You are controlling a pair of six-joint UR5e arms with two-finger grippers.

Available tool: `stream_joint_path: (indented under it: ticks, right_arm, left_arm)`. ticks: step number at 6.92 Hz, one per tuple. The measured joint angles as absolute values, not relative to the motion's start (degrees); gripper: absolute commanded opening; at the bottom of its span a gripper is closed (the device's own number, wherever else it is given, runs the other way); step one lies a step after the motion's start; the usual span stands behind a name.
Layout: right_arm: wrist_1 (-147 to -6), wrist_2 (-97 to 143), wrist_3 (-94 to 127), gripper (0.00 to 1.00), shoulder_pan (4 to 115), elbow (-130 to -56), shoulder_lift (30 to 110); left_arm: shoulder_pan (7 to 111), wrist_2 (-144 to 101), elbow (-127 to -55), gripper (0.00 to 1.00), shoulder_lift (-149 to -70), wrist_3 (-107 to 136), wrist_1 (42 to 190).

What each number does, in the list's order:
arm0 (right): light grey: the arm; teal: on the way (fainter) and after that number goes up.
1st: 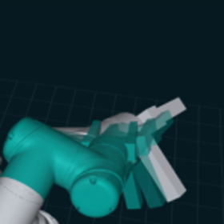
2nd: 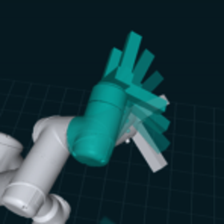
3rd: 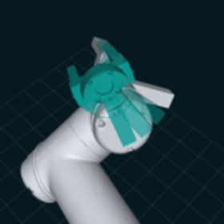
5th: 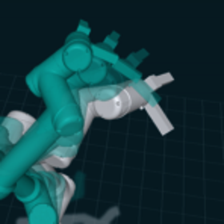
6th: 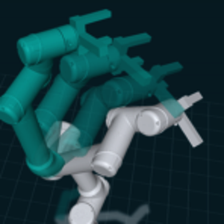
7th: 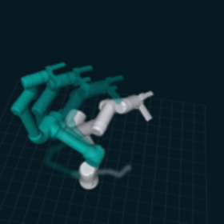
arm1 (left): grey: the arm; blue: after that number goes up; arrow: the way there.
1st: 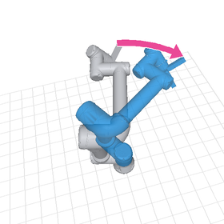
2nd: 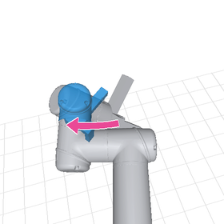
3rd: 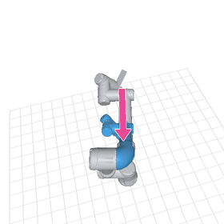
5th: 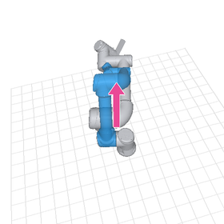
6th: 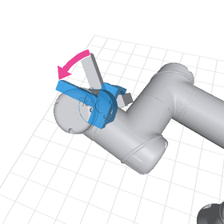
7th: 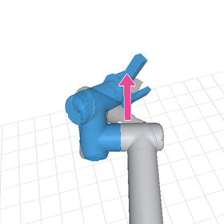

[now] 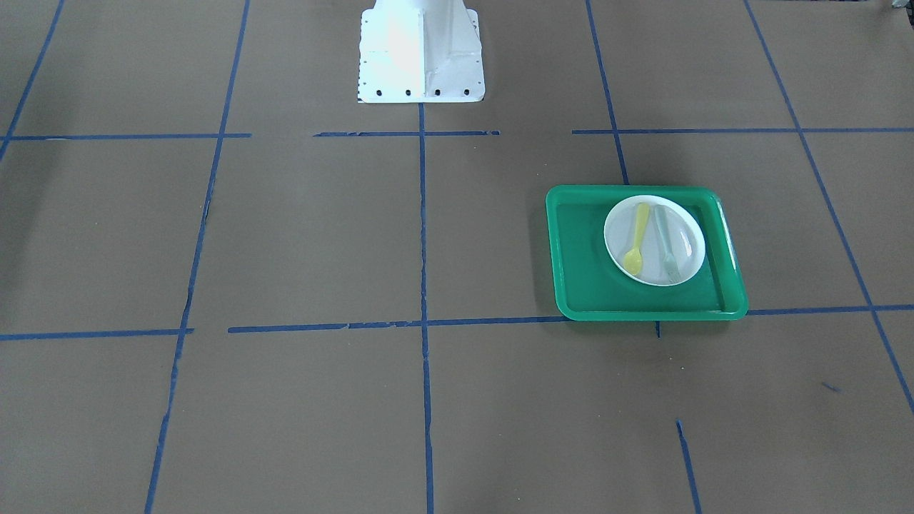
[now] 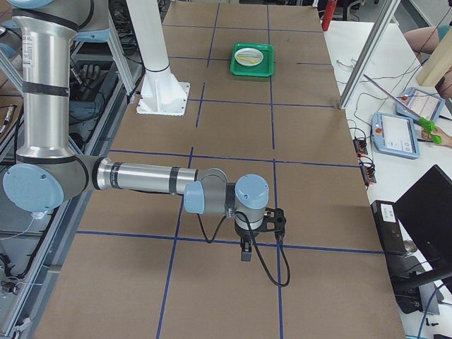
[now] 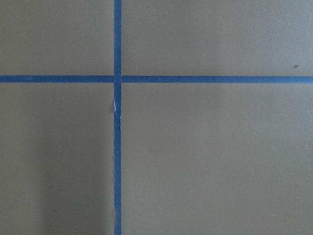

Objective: Place spoon

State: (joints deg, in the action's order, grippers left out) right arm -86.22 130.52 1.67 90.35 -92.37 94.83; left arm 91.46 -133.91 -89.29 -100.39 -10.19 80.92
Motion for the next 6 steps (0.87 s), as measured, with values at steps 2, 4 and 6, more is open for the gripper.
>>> stream_joint_path:
  ticks: [2, 4, 6]
  right_arm:
    - [-86.2, 130.5, 1.7, 1.00, 90.4, -92.4, 94.8]
    - [-86.2, 130.5, 1.7, 1.00, 90.4, -92.4, 94.8]
    - [-86.2, 130.5, 1.7, 1.00, 90.3, -92.4, 94.8]
  left_arm:
    - [91.4, -133.9, -88.3, 1.00, -100.4, -9.9, 81.0]
    - [91.3, -133.8, -87.4, 1.00, -100.0, -9.7, 81.3]
    - [91.4, -133.7, -87.3, 1.00, -96.2, -9.0, 87.9]
